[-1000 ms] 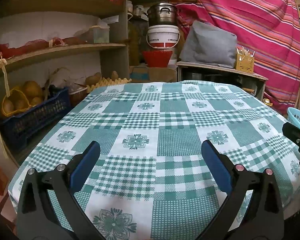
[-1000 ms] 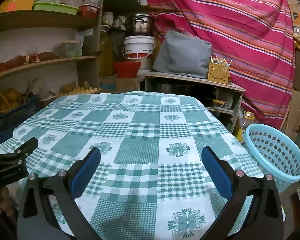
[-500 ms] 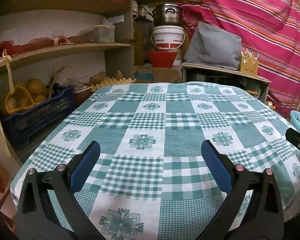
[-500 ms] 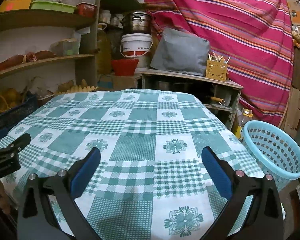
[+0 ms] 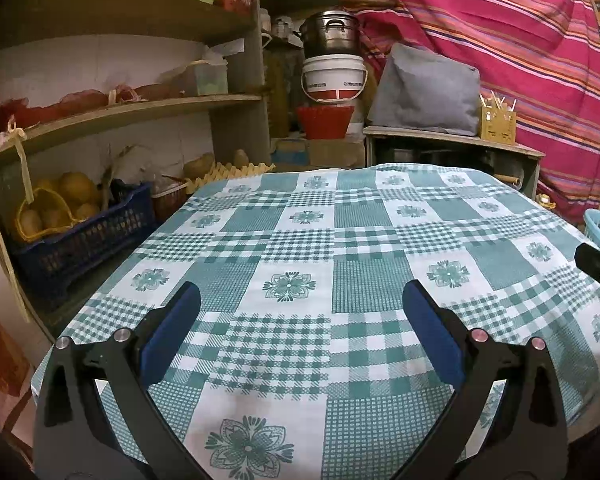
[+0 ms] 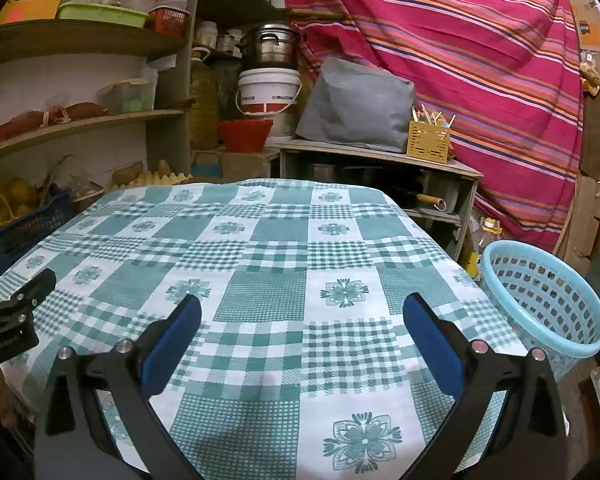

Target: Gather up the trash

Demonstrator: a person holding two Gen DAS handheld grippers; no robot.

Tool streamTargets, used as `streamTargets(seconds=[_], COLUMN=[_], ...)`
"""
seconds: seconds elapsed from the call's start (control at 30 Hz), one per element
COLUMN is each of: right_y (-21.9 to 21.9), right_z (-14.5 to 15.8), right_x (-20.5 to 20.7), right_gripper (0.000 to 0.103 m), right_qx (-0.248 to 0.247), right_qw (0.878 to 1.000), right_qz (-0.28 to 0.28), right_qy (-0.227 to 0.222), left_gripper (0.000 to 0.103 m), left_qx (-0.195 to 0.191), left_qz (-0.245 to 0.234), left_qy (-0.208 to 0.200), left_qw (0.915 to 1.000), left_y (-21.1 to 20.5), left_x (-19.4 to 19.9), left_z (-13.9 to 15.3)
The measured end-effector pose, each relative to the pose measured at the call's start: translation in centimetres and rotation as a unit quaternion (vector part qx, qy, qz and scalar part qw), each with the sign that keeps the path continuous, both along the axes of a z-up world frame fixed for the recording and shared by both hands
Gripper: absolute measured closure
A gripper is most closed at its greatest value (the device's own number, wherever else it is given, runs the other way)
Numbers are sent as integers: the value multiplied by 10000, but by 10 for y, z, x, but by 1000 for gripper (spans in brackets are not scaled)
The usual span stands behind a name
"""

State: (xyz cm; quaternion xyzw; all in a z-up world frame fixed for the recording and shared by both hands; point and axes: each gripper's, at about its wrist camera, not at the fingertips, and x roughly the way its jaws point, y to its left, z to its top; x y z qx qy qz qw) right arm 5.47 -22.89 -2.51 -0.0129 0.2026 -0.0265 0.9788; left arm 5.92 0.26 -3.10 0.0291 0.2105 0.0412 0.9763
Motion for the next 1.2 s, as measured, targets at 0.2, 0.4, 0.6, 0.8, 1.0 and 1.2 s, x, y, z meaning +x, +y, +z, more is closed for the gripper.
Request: streamTargets(seconds=[0.2, 0.4, 0.6, 0.8, 1.0, 1.2], right_y=[0, 0, -2, -4, -5, -5], right_z=[0, 1, 1, 3, 3, 2], right_x=[0, 1, 1, 2, 2, 2], right_gripper=[4, 4, 4, 4, 4, 4], right_qx=[7, 10, -8, -11, -12, -48], right_qw=[10000, 10000, 10000, 10000, 9999, 9999], right_qz=[0, -7, -44, -89, -123, -151], right_qy=[3, -5, -26, -30, -42, -61], left_gripper=[5, 5, 5, 5, 5, 5], left_qx=[-22, -39, -47, -39, -57, -51], left_qz=[5, 21, 9, -29, -48, -75], left_qy=[14, 39, 44, 53, 37, 33], left_qw=[10000, 10000, 10000, 10000, 10000, 10000], left_y=[-1, -2, -2, -7, -10, -13], left_x=[1, 1, 1, 1, 0, 0], left_z=[0, -2, -1, -2, 0, 1])
